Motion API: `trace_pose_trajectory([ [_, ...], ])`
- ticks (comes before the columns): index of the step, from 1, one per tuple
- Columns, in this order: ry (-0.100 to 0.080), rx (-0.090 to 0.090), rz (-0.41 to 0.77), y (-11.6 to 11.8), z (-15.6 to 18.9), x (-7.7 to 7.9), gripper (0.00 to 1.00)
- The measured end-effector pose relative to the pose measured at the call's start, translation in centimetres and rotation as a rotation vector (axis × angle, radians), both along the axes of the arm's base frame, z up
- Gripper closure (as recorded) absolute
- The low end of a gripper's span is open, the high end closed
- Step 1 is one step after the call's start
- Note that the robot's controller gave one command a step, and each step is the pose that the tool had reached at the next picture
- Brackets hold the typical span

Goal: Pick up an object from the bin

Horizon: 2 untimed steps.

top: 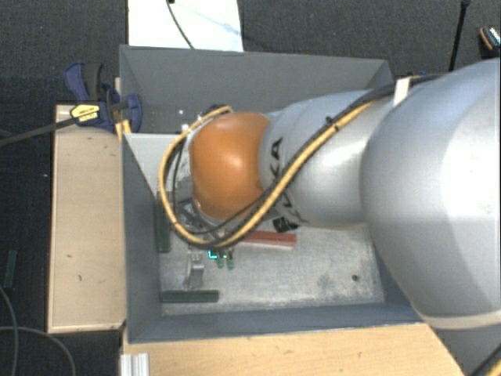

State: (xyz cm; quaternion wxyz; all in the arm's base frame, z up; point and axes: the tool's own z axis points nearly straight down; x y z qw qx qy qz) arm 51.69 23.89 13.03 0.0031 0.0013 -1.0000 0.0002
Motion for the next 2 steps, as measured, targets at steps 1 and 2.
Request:
trace_pose_trajectory([
  [1,0.001,-0.005,0.027,-8.1,-6.4,-2.0,0.0],
  [2,-0.015,-0.003,0.012,-16.6,-1.4,3.4,0.0],
])
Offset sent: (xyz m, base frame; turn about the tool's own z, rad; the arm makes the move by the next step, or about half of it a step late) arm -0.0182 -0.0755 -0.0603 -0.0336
